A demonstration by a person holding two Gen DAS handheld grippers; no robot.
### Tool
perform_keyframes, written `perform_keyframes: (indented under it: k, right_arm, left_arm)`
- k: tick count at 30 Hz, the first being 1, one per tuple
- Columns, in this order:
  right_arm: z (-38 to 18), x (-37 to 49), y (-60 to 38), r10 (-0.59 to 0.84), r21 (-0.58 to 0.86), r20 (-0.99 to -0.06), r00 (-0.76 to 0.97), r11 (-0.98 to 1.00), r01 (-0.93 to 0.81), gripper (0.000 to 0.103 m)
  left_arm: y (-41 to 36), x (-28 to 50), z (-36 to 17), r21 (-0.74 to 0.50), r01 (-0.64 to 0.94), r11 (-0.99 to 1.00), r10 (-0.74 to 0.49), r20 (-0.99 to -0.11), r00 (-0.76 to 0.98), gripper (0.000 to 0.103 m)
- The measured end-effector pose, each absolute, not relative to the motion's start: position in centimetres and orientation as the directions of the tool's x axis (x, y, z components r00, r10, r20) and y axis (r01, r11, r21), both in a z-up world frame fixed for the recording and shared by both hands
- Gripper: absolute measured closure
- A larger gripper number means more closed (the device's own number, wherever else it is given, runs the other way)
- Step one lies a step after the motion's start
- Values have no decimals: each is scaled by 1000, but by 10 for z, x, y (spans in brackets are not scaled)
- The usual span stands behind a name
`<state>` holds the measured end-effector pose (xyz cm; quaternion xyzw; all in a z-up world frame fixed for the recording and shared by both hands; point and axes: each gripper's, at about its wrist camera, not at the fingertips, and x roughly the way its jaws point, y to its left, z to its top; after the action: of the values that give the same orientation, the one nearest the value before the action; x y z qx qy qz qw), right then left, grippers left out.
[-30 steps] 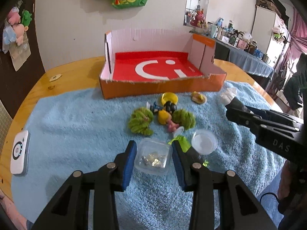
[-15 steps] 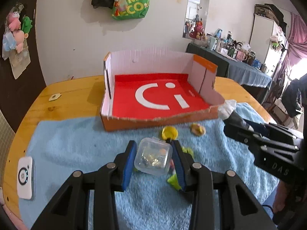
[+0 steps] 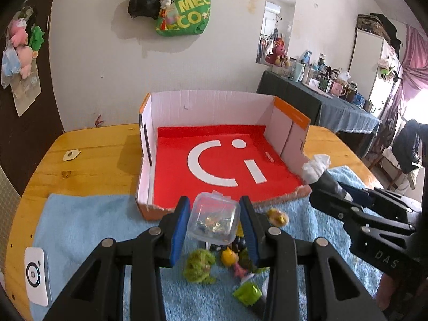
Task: Organize objects
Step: 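Lift and carry the clear box and the roll over the red-floored box with both tools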
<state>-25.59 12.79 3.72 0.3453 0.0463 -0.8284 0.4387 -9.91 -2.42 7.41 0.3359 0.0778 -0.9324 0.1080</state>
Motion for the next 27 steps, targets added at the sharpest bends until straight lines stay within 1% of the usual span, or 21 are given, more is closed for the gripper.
perform_keyframes:
  k: [11, 18, 27]
  right_arm:
    - [48, -272, 112, -700, 214, -603, -384, -605, 767, 70]
    - [51, -289, 98, -701, 224, -607, -374, -603, 766, 70]
    - [51, -317, 72, -672, 203, -637, -379, -620, 758, 70]
  left_arm:
    - [-38, -126, 88, -80, 278, -957, -168, -629, -759, 63]
    - [-46, -151, 95, -57, 300, -952, -201, -621, -757, 63]
    - [-61, -185, 96, -77, 328, -942, -209, -631, -747, 63]
